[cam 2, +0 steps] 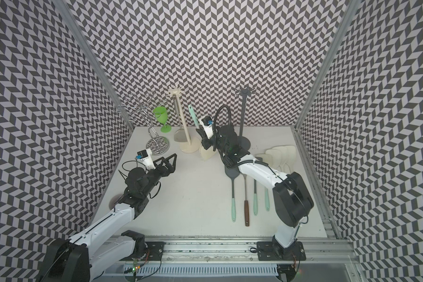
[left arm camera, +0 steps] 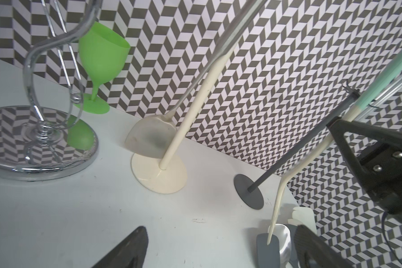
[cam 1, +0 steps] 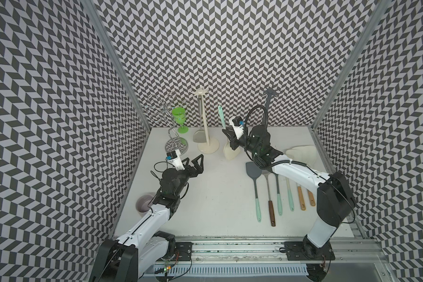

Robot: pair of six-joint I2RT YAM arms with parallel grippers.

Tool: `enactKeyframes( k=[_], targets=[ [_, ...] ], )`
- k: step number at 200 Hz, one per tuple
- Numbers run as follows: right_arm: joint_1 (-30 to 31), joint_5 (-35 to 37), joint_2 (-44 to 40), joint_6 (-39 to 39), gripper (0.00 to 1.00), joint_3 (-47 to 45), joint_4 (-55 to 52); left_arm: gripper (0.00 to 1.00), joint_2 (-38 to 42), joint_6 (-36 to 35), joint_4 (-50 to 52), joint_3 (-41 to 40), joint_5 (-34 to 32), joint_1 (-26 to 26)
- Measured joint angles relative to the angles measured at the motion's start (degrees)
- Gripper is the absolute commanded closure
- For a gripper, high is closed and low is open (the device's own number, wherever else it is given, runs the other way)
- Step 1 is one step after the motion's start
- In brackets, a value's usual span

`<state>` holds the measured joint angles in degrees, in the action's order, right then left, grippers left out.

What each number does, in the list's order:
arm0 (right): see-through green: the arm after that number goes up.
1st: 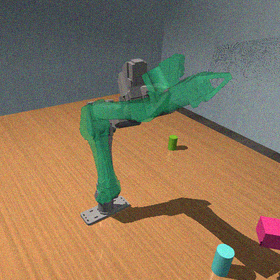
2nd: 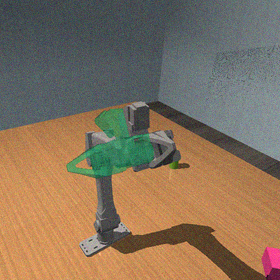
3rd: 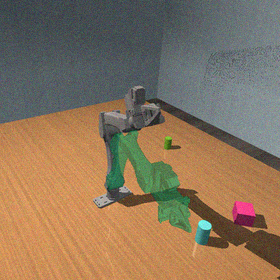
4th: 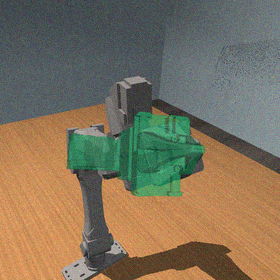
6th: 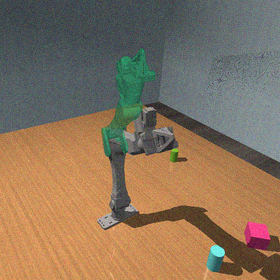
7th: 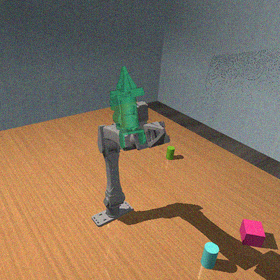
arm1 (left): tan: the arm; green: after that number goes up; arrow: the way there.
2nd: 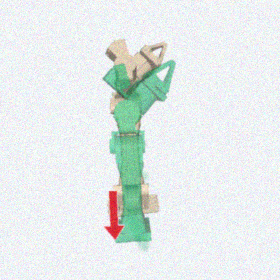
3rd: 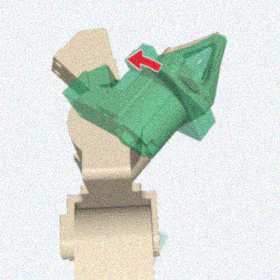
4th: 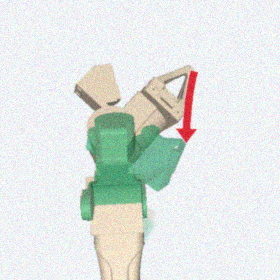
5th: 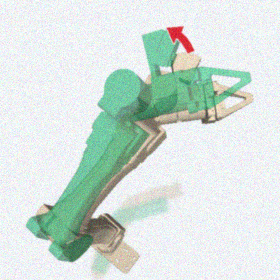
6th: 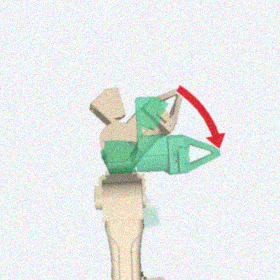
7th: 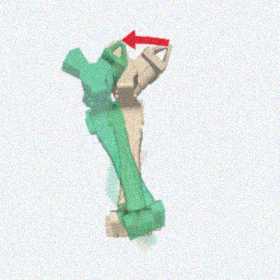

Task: Take the spatula off the kitchen utensil rack
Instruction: Take off the spatula from the rack, then place the spatula at the center of the board.

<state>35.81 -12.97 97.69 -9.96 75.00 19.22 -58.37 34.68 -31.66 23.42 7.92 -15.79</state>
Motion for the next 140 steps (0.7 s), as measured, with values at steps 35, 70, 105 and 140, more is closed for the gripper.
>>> enactKeyframes(
  k=[35,70,105,140],
  targets=[
    [0.0,-0.5,-6.2,-6.5,1.00,-6.3,-7.2,0.00,-0.2,3.9,-0.6,1.0,6.1,-1.0],
    [0.0,-0.9,-8.2,-10.6,1.00,-8.5,-13.9,0.00,-2.9,8.8,-3.0,3.6,14.5,-1.1],
    [1.3,-0.7,-8.2,-13.0,1.00,-9.1,-19.2,0.00,-6.6,11.3,-4.6,7.3,22.1,-1.5],
    [3.9,-0.8,-8.2,-14.1,1.00,-9.2,-22.6,0.08,-9.0,12.0,-5.2,11.0,27.6,-3.2]
  ],
)
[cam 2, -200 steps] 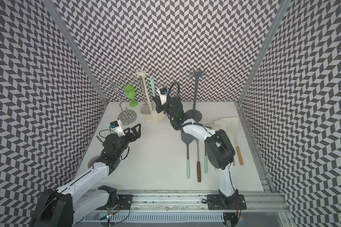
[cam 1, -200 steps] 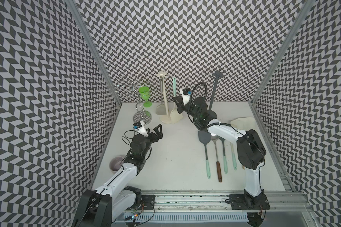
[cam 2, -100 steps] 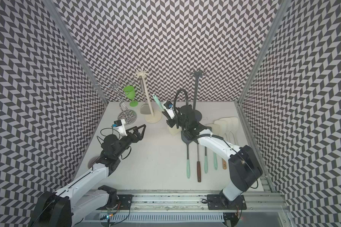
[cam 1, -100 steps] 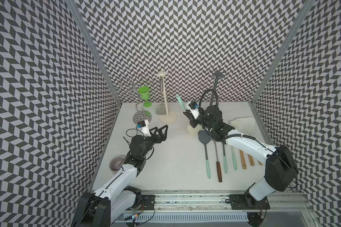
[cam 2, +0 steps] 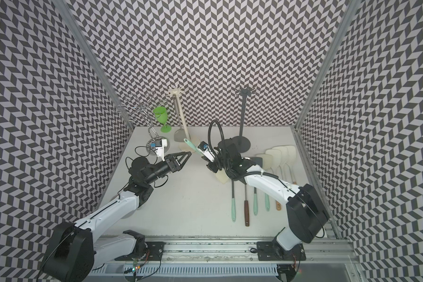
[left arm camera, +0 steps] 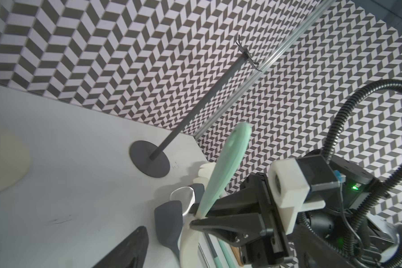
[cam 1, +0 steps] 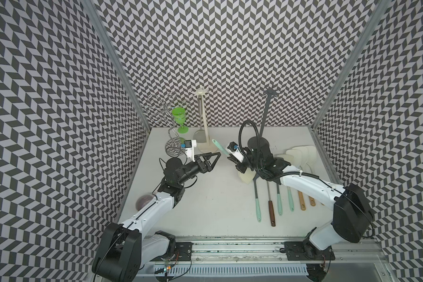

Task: Take the spatula off the kitchen utensil rack
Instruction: Place the spatula at the center of the board.

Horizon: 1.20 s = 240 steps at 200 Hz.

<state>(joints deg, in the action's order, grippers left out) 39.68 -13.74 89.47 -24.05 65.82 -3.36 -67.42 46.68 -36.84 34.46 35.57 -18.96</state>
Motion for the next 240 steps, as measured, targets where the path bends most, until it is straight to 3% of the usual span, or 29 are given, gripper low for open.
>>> enactKeyframes(
  k=[52,113,150,183,232,240],
  targets=[
    [1.4,-0.2,0.0,-0.5,1.00,0.0,-2.3,0.42,-2.6,2.1,-1.2,0.3,2.6,-0.7],
    [2.3,0.4,-0.3,-0.2,1.00,0.0,-3.0,1.00,-9.1,3.0,-2.4,1.2,2.3,-0.3],
    [2.3,1.8,-0.8,0.8,1.00,-0.2,-3.1,1.00,-10.5,4.3,-4.7,1.2,1.9,-0.5],
    [2.6,3.2,-1.9,3.7,0.51,-0.5,-3.0,1.00,-10.2,5.9,-7.8,-0.1,-0.6,-1.7],
    [2.7,4.7,-9.7,17.3,0.18,-4.9,0.0,1.00,-6.9,5.2,-13.2,-4.5,-11.0,-5.0],
    [2.5,4.7,-11.4,21.5,0.02,-6.1,0.9,1.00,-6.1,4.8,-14.5,-5.5,-13.6,-6.0]
  ],
)
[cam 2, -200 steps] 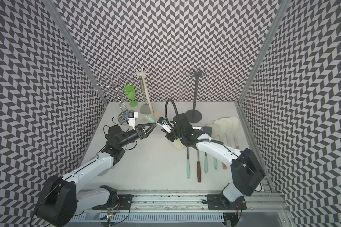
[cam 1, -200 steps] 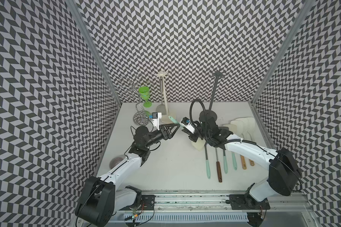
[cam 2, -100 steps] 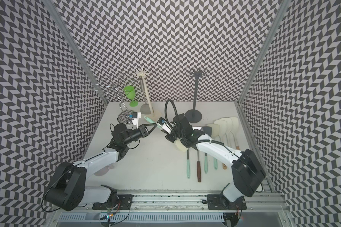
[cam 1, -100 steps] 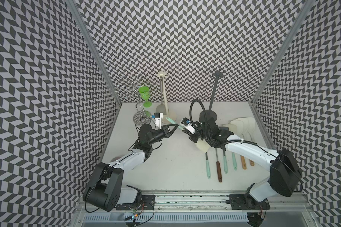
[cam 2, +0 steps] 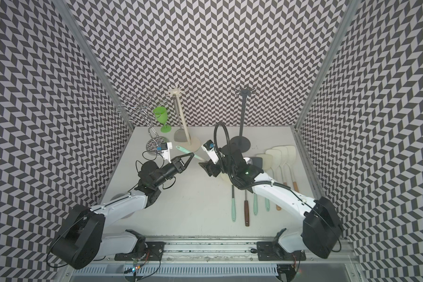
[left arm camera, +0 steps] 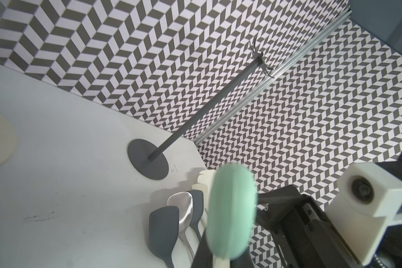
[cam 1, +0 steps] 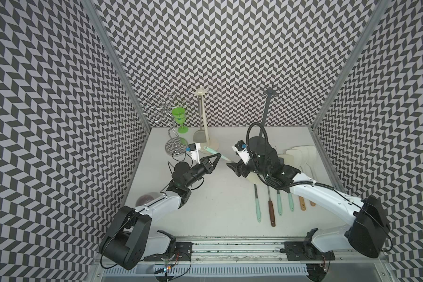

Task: Take the spatula off the kitchen utensil rack
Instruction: Place the spatula at the center of the board.

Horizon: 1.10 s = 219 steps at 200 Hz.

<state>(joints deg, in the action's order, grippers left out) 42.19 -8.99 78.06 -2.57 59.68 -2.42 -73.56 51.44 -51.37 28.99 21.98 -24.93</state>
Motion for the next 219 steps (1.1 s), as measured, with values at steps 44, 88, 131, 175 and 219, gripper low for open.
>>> enactKeyframes(
  k=[44,88,131,175,219],
  targets=[
    [-0.9,0.1,-5.9,25.2,0.00,-3.5,2.5,1.00,3.5,-5.0,-6.9,-3.8,-14.6,-6.3],
    [-2.8,-4.1,-6.6,51.2,0.05,-4.0,1.8,1.00,3.1,-13.0,-12.9,-3.8,-25.8,-12.0],
    [-3.9,-10.6,-9.1,79.4,0.14,-14.3,11.9,1.00,2.3,-21.0,-19.2,-4.7,-32.5,-17.0],
    [-4.1,-14.2,-8.3,96.7,0.23,-16.7,18.4,1.00,2.3,-29.3,-22.8,-5.5,-36.6,-22.3],
    [-4.1,-13.9,-8.3,104.1,0.30,-16.7,22.4,1.00,2.3,-33.4,-24.8,-6.7,-38.7,-24.2]
  ],
)
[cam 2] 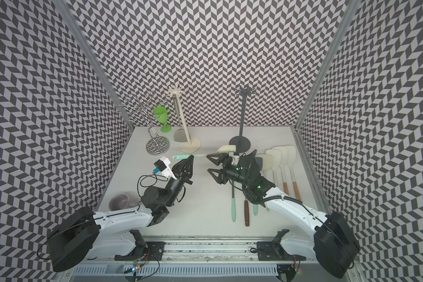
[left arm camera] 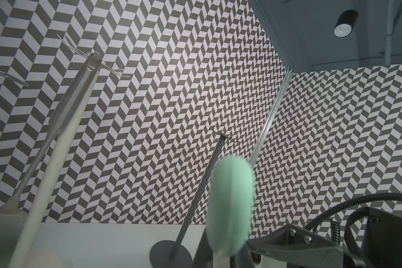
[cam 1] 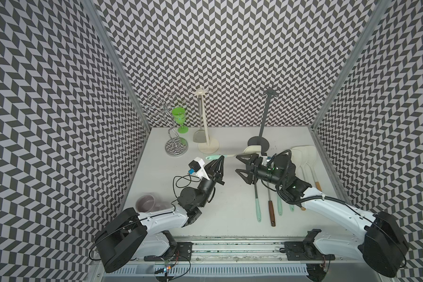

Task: Take the spatula off the kitchen utensil rack
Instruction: Place the spatula at the center of the board.

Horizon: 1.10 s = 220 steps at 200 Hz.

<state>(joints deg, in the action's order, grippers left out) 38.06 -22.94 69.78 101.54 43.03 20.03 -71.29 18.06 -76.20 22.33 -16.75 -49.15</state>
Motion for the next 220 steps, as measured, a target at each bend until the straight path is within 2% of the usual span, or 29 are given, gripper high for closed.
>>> enactKeyframes(
  k=[77,180,220],
  targets=[
    [0.0,1.0,2.0,6.8,0.50,2.6,1.7,1.00,0.3,-2.2,-1.9,-1.9,-0.8,-1.8],
    [0.3,2.0,5.3,8.7,1.00,7.2,-1.8,1.00,0.5,-3.3,-4.0,-3.4,-1.9,-3.1],
    [0.4,2.7,5.4,8.5,1.00,8.3,-3.5,1.00,0.5,-3.1,-4.8,-3.7,-2.5,-3.4]
  ],
)
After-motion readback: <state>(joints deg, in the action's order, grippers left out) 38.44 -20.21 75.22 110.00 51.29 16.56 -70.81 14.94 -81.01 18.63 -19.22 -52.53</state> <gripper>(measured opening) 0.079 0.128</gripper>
